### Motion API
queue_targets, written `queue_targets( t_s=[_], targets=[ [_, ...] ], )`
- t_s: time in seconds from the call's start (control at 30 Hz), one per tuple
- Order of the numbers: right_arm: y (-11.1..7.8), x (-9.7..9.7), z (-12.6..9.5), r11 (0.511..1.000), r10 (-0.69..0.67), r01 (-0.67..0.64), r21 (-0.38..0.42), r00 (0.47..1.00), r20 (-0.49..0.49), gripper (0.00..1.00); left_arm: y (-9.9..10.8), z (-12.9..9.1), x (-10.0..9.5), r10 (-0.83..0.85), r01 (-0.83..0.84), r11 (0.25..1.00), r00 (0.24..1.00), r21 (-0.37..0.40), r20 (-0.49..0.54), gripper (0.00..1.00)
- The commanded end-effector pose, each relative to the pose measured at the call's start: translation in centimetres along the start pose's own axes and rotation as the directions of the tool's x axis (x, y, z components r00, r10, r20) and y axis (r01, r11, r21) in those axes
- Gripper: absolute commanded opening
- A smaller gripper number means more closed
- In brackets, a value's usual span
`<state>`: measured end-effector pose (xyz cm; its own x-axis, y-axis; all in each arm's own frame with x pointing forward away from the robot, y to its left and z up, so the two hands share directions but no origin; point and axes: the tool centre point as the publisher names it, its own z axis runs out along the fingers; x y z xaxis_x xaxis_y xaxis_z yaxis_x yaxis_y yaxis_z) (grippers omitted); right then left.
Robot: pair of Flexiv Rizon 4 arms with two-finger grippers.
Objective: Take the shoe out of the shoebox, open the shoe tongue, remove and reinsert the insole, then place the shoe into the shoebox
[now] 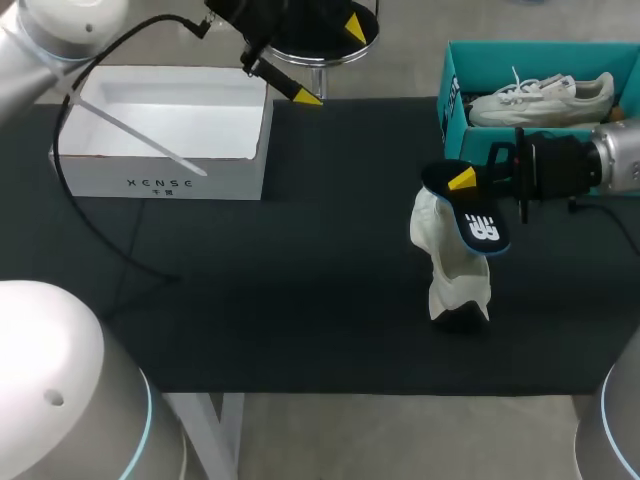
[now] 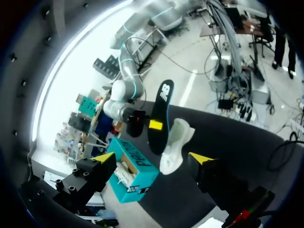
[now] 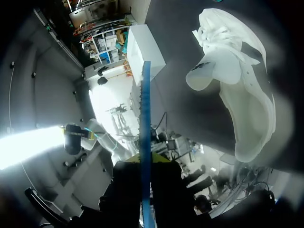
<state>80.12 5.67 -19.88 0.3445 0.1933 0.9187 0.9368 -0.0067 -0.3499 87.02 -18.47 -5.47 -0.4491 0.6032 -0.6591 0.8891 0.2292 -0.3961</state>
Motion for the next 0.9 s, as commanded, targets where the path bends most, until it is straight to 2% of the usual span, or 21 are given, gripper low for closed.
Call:
queue_targets(
  t_s=[0.03, 0.47, 0.53, 0.6, 0.67, 0.77, 0.9],
  targets=[
    [0.1, 0.0, 0.2, 1.000, 0.001, -0.001, -0.001, 1.000, 0.001, 0.00, 0.0, 0.0, -0.2, 0.001, -0.001, 1.000, 1.000, -0.001, -0.003, 1.00],
    [0.1, 0.0, 0.2, 1.000, 0.001, -0.001, -0.001, 1.000, 0.001, 0.00, 0.0, 0.0, -0.2, 0.001, -0.001, 1.000, 1.000, -0.001, -0.003, 1.00],
    [0.1, 0.0, 0.2, 1.000, 0.001, -0.001, -0.001, 1.000, 0.001, 0.00, -1.6, -0.1, -0.8, -0.016, 0.001, 0.996, 0.986, 0.087, 0.168, 1.00],
    [0.1, 0.0, 0.2, 1.000, 0.001, -0.001, -0.001, 1.000, 0.001, 0.00, -2.5, -0.4, -0.5, -0.002, -0.022, 0.997, 0.952, 0.075, 0.307, 1.00],
    [0.1, 0.0, 0.2, 1.000, 0.001, -0.001, -0.001, 1.000, 0.001, 0.00, -3.0, -1.2, 0.4, -0.026, -0.037, 0.991, 0.887, 0.127, 0.462, 1.00],
    [0.1, 0.0, 0.2, 1.000, 0.001, -0.001, -0.001, 1.000, 0.001, 0.00, -3.1, -2.3, 2.6, -0.122, 0.006, 0.979, 0.820, 0.204, 0.560, 1.00],
    [0.1, 0.0, 0.2, 1.000, 0.001, -0.001, -0.001, 1.000, 0.001, 0.00, -3.0, -3.2, 5.4, -0.156, 0.020, 0.974, 0.776, 0.224, 0.611, 1.00]
  ],
)
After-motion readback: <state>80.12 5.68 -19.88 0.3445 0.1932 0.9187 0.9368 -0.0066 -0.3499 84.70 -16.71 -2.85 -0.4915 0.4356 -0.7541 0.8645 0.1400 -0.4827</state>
